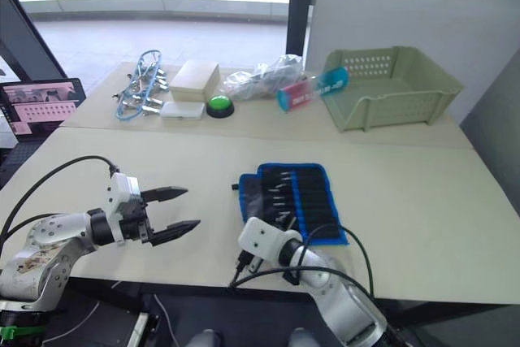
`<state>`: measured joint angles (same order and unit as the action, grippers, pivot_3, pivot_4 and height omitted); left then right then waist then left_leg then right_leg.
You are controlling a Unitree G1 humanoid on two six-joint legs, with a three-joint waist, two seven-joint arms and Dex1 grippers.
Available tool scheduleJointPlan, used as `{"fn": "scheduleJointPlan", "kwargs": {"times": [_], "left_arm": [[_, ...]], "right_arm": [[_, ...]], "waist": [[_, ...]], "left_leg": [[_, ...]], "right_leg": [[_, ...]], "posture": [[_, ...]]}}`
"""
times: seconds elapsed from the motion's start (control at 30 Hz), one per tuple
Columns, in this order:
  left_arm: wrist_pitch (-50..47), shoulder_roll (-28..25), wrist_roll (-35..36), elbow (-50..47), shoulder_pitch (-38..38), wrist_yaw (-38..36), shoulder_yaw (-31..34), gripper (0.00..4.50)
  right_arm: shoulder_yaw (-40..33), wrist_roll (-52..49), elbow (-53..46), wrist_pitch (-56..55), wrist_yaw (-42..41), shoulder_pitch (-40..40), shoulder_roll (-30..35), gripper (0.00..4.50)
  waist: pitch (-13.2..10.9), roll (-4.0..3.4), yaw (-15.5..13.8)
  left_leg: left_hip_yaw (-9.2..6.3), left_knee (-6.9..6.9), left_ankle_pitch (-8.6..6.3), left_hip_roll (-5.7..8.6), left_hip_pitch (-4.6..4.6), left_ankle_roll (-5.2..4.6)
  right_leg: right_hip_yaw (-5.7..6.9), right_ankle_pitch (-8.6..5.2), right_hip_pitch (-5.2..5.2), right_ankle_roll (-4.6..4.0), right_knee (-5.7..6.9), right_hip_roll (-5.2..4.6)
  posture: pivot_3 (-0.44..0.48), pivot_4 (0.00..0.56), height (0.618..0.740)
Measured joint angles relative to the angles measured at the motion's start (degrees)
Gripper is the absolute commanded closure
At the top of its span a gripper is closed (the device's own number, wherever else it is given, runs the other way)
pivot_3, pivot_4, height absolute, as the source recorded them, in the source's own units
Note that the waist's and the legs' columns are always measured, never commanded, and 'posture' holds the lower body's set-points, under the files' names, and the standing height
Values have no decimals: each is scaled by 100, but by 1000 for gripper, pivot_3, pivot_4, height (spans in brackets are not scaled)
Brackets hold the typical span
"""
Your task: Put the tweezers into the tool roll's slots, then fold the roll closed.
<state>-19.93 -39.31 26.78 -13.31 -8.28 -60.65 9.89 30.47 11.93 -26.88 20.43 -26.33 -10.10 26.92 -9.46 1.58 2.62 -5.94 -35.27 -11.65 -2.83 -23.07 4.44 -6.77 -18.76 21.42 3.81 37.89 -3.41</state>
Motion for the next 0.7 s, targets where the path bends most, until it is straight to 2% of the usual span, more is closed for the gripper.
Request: {"fn": "scheduleJointPlan", "kwargs": {"times": [0.23,0.37,0.5,0.7], "left_arm": [[843,-370,-338,311,-87,-746,-467,0],[2208,-574,-935,1325,-661,-1557,-1014,0],[3065,-147,-1227,2386,-1613,-1861,-1408,0],[4069,344,-1537,3552,-2454,-2247,-1880,0]], "right_arm": [[-544,-694,89,-2349,-1627,250,1626,4458],[-970,-1146,669,-3509,-2313,360,2213,4458],[-1330,-1432,967,-3840,-2632,287,2329,4458],[-1538,-1542,950,-3783,-2638,385,2166,4458]], "waist": [[-4,-1,11],[-5,-1,-10],[-7,-1,-28],[-7,-2,2]], "left_leg": [[1,-2,0,-1,13,-1],[2,-5,1,1,17,-1],[-1,-23,1,2,10,-3],[-2,-59,-4,2,3,-12]], "right_leg": [[1,-3,-13,-4,-2,2],[0,-4,-24,-5,-12,1],[6,-3,-24,-5,-1,2],[5,-4,-24,-4,16,3]], "posture": [[0,150,740],[0,150,740],[0,150,740],[0,150,740]]}}
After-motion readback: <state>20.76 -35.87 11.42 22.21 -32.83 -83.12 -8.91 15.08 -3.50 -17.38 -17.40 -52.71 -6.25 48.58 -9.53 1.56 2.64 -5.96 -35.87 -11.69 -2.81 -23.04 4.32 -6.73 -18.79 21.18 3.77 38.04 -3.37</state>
